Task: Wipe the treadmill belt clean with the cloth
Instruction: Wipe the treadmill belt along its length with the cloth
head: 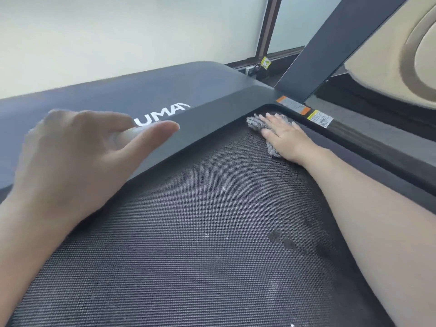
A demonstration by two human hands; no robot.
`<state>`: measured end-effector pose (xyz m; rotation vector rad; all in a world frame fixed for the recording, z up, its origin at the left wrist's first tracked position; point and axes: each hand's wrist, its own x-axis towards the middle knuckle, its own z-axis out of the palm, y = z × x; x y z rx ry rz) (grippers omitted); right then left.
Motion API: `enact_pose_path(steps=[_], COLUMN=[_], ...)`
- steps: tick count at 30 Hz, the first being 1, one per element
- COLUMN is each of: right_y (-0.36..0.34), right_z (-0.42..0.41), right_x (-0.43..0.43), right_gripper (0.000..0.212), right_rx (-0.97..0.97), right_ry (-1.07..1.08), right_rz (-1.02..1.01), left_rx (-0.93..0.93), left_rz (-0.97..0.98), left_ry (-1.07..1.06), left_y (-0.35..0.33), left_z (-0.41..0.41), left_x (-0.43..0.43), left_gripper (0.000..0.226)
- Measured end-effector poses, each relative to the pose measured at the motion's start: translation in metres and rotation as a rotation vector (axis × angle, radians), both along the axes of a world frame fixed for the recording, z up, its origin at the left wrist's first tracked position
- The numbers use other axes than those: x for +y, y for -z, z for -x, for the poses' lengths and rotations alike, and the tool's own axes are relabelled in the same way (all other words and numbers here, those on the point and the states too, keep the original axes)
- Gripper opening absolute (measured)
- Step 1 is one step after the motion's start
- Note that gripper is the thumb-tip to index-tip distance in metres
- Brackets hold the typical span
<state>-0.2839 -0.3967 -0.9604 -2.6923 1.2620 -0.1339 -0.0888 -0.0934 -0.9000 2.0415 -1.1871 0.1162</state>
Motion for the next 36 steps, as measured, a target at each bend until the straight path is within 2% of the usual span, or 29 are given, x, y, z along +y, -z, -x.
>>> enact_pose_path(steps=[7,13,24,32,36], right_y=[0.002,-0.007,-0.009,-0.004,0.0], right_z=[0.026,0.014,-0.002,0.021,0.026], right_x=[-0.029,0.004,0.161,0.276,0.276], right_gripper=[0.051,0.049,0.048,0.052,0.05], right_rx=[-0.013,-0.043,-0.053,-0.066,-0.057], right_ry=[0.174,0.202,-0.303,-0.733,-0.731], right_rz=[-0.001,-0.095,-0.087,-0.073,0.03], left_rx=[-0.075,-0.153,-0.19,-0.239,-0.25], left_rz=[-0.03,0.011,0.019,0.026,0.03], left_ry=[0.018,0.074,0.103,0.099,0.095], left_y=[-0.005,-0.014,-0.014,-0.009,-0.009], left_z=[0.007,0.022,0.022,0.021,0.021], left_x=[0.002,0.002,0.004,0.002,0.003], left_gripper=[0.081,0.08,0.075,0.078,0.076])
